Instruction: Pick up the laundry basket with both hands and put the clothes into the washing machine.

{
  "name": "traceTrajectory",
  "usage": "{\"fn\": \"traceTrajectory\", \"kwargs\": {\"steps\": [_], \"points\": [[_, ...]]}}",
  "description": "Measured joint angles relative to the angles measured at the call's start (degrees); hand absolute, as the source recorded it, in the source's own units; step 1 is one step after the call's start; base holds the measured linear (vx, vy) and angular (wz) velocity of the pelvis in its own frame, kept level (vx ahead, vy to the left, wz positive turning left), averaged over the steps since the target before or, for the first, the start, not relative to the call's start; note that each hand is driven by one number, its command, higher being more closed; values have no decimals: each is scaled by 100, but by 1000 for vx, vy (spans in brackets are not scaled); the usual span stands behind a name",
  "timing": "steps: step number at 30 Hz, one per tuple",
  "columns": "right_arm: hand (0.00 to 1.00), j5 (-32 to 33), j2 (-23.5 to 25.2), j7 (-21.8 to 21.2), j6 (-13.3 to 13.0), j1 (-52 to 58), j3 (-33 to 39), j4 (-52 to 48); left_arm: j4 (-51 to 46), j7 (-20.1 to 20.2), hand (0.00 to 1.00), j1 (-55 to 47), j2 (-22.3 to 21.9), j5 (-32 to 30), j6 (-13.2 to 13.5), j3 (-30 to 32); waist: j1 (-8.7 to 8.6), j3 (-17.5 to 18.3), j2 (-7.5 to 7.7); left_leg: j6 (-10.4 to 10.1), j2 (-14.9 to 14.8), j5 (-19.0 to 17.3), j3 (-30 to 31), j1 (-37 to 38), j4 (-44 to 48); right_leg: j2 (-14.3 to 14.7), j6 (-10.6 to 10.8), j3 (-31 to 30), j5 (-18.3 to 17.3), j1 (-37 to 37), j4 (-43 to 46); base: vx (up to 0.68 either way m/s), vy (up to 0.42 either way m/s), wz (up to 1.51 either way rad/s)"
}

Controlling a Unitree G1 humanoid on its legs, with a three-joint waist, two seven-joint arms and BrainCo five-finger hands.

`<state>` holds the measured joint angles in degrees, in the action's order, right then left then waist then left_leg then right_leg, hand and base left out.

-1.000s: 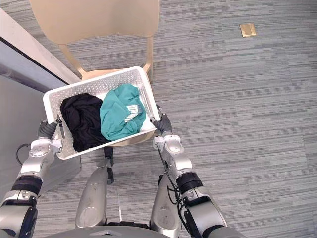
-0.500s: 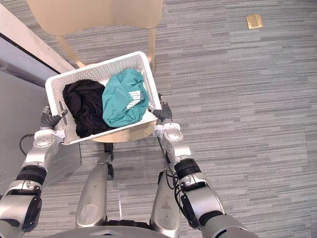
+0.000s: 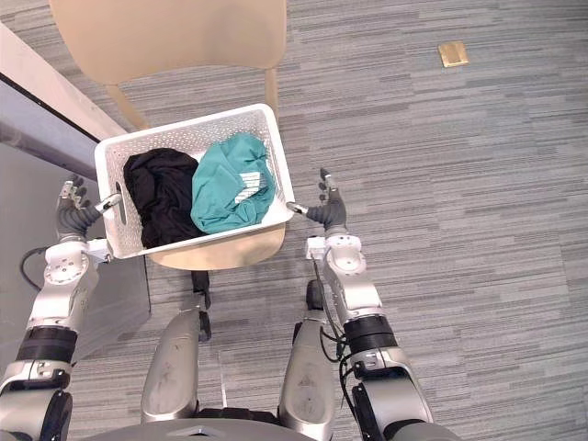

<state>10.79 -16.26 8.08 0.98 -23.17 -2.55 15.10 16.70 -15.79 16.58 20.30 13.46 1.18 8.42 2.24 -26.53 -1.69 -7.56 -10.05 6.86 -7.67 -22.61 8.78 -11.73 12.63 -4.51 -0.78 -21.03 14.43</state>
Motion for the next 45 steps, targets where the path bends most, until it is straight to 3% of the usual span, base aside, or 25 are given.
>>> {"fn": "traceTrajectory", "kwargs": {"steps": [13, 19, 24, 27, 31, 35, 36, 39, 40, 41, 42, 43, 44, 45], "points": [[0, -216, -210, -181, -60, 313, 373, -568, -621, 239, 0, -703, -60, 284, 140, 295, -14, 11, -13, 5, 89, 73, 116, 381, -169, -55, 33, 94, -47, 425, -73, 31, -27, 5], [0, -222, -135, -200, -142, 706, 565, -989, -1386, 242, 0, -1448, -821, 456, 266, 680, -4, 311, -181, 8, 146, 101, 173, 670, -310, -114, 9, 221, -210, 680, 46, 27, -23, 11], [0, -346, 236, -314, -251, 1655, 887, -1007, -1367, 385, 0, -2336, -1342, 1005, 345, 893, -26, 974, -348, -27, 151, 278, 270, 1205, -872, -106, -49, 404, -425, 1030, 48, 52, -40, 13], [0, -460, 364, -392, -251, 2135, 1086, -962, -1073, 495, 0, -2633, -1609, 1128, 364, 972, -59, 1171, -414, -42, 147, 345, 313, 1415, -1074, -102, -93, 494, -509, 1186, 65, 19, -35, 13], [0, -611, 546, -398, -250, 2605, 1202, -879, -302, 624, 0, -2809, -1833, 1120, 315, 886, -76, 1297, -392, -48, 129, 328, 334, 1637, -1086, -95, -53, 522, -576, 1411, 128, 9, -26, 6], [0, -660, 727, -395, -239, 2887, 1037, -727, -18, 666, 0, -3143, -2272, 1120, 227, 871, -46, 1335, -332, 20, 40, 111, 413, 1651, -671, -31, -163, 567, -799, 1523, 420, -31, -46, 7], [0, -659, 725, -412, -242, 2924, 915, -731, -7, 671, 0, -3243, -2354, 1120, 215, 841, -38, 1338, -324, 116, 29, 32, 439, 1603, -501, -17, -177, 573, -864, 1518, 535, -113, -96, 24], [0, -658, 715, -445, -242, 3009, 699, -730, 49, 788, 0, -3463, -2426, 1126, 159, 605, -27, 1389, -316, 911, 75, -114, 611, 1235, -180, -29, -297, 815, -1096, 1338, 999, -120, -92, 50], [0, -658, 703, -449, -245, 3086, 696, -731, 60, 797, 0, -3479, -2429, 1127, 132, 519, -57, 1457, -327, 1642, 92, -292, 572, 1050, -309, -37, -381, 1031, -1167, 1292, 1045, -83, -110, 111], [0, -667, 686, -452, -243, 3156, 721, -690, 84, 820, 0, -3445, -2423, 1127, 126, 428, -88, 1473, -315, 2232, 105, -714, 408, 1046, -517, -37, -559, 1176, -1162, 1305, 953, -106, -154, 158], [0, -673, 694, -472, -240, 3139, 780, -463, 159, 872, 0, -3327, -2409, 1127, 114, 385, -73, 1464, -140, 1805, 126, -821, -49, 901, -187, -234, -703, 1377, -1114, 1279, 873, -104, -159, 131], [0, -674, 656, -502, -228, 3071, 794, -310, 220, 898, 0, -3316, -2408, 1126, 106, 368, -58, 1451, -121, 1614, 125, -678, -241, 799, 394, -310, -701, 1536, -1083, 1275, 911, -133, -187, 98], [0, -676, 568, -524, -202, 3001, 830, -184, 251, 911, 0, -3476, -2409, 1123, 102, 339, 15, 1499, -332, 1444, -14, -576, -604, 717, 1686, -228, -692, 1609, -1122, 1190, 1328, -109, -204, 108], [0, -685, 523, -529, -204, 2965, 835, -131, 223, 918, 0, -3495, -2363, 1123, 103, 191, -103, 1472, -469, 1242, -95, -252, -661, 563, 1475, -126, -868, 1642, -1261, 1066, 1558, -166, -182, 111]]}}
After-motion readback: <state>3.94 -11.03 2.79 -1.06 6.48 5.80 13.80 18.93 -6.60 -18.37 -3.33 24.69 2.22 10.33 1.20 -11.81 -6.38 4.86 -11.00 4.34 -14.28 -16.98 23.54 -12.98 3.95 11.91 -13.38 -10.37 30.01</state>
